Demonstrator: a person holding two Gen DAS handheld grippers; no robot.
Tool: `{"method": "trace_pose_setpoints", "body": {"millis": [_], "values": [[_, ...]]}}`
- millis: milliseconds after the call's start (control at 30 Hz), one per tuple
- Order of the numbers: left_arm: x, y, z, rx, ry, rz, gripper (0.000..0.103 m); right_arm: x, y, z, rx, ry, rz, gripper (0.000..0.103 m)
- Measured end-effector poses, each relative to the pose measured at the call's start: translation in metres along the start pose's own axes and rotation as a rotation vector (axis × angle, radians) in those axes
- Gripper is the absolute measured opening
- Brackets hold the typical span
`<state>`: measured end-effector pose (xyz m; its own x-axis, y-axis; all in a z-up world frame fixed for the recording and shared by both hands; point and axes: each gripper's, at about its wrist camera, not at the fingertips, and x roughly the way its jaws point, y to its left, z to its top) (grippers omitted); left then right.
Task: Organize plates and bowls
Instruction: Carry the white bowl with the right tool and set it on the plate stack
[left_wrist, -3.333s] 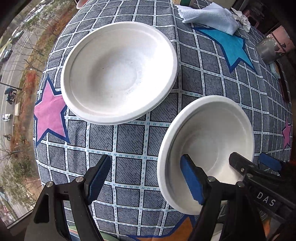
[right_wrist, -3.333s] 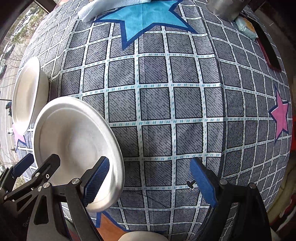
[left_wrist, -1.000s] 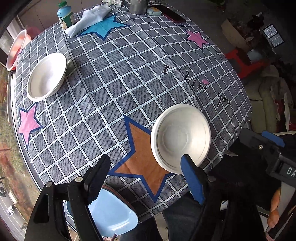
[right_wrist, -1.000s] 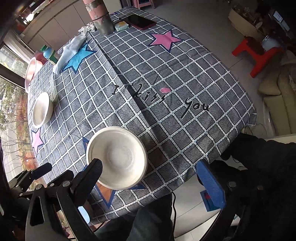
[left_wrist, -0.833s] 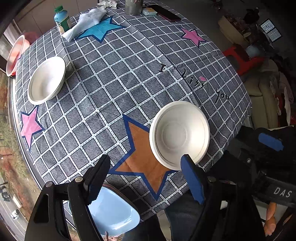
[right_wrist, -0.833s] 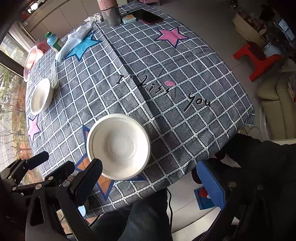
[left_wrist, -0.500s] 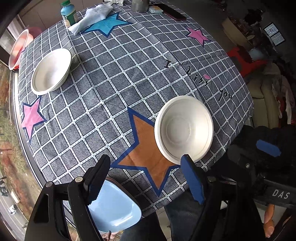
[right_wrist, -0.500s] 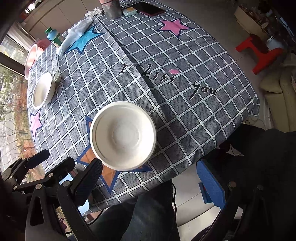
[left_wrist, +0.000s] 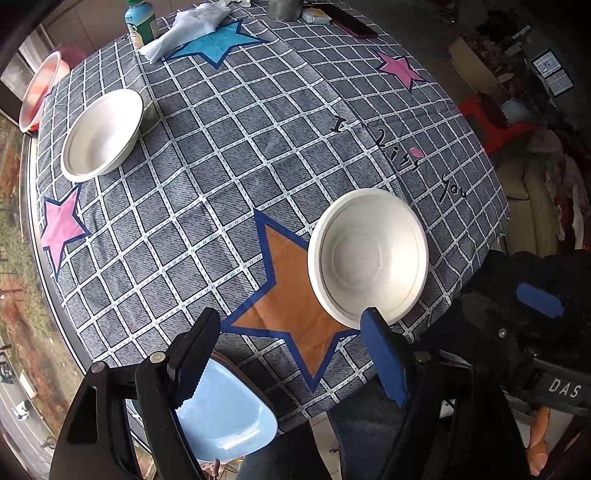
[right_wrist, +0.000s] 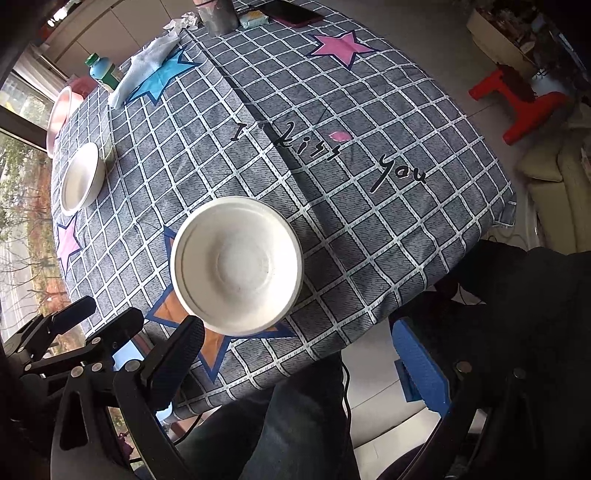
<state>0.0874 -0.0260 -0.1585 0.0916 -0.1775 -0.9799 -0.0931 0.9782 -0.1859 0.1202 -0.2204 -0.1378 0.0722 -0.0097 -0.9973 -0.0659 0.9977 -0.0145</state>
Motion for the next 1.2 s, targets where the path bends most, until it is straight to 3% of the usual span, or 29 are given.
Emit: {"method": "trace_pose_setpoints", "body": {"millis": [1200], "values": [[-0.013, 0.008, 0.007, -0.03, -0.04, 0.02, 0.081, 0.001, 0.003, 0.001, -0.02, 0.014, -0.015, 0.102]]}}
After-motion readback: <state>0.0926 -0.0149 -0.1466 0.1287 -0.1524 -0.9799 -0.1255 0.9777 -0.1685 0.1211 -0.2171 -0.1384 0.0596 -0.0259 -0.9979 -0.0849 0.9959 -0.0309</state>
